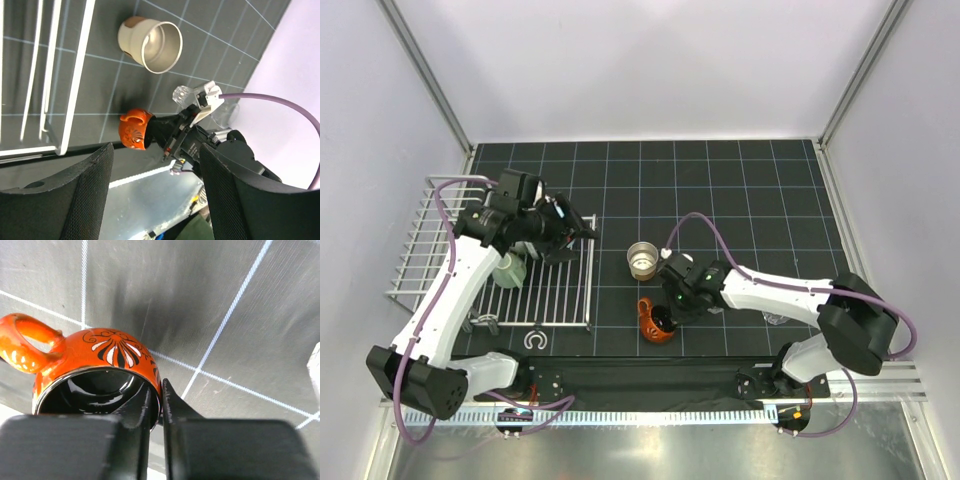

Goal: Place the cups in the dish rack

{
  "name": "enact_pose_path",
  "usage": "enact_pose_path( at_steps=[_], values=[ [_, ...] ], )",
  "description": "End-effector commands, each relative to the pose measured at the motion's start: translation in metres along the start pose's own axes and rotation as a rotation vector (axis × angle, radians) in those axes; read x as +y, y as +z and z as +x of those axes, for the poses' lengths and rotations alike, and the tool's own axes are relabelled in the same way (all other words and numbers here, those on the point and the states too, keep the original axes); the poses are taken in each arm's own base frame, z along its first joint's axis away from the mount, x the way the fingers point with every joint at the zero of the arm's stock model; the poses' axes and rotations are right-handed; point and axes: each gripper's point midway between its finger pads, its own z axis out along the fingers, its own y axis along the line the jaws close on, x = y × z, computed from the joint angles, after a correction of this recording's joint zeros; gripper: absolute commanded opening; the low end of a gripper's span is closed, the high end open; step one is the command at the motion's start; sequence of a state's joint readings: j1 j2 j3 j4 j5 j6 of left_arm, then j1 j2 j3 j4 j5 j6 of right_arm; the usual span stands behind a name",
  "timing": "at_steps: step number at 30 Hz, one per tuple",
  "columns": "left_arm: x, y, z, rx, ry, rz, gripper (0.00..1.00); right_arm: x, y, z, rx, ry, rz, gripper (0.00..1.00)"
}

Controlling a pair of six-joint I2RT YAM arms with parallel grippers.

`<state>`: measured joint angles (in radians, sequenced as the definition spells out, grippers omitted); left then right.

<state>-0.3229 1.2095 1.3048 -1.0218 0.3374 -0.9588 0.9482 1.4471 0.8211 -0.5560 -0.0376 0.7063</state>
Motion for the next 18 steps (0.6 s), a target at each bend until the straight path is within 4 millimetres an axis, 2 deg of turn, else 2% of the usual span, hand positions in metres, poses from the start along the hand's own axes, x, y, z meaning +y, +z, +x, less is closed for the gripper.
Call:
enact_pose_path(
  at_steps=[1, 5, 9, 12, 18],
  values=[
    [-0.026, -0.014, 0.006, 0.029, 0.002, 0.108, 0.68, 0.023, -0.029, -0.048, -0.195, -0.067, -0.048, 0.04],
    [-0.044, -0.016, 0.015, 0.106, -0.040, 0.187, 0.68, 0.023, -0.058, -0.079, -0.318, -0.144, 0.000, 0.04],
    [-0.057, -0.019, 0.027, 0.180, -0.075, 0.246, 0.69, 0.016, -0.095, -0.110, -0.487, -0.189, 0.062, 0.04],
    [-0.071, -0.026, 0.034, 0.224, -0.125, 0.323, 0.72, 0.013, -0.133, -0.130, -0.657, -0.216, 0.062, 0.04],
    [-0.105, -0.040, 0.050, 0.331, -0.201, 0.469, 0.73, 0.012, -0.193, -0.164, -0.912, -0.320, 0.100, 0.04]
  ],
)
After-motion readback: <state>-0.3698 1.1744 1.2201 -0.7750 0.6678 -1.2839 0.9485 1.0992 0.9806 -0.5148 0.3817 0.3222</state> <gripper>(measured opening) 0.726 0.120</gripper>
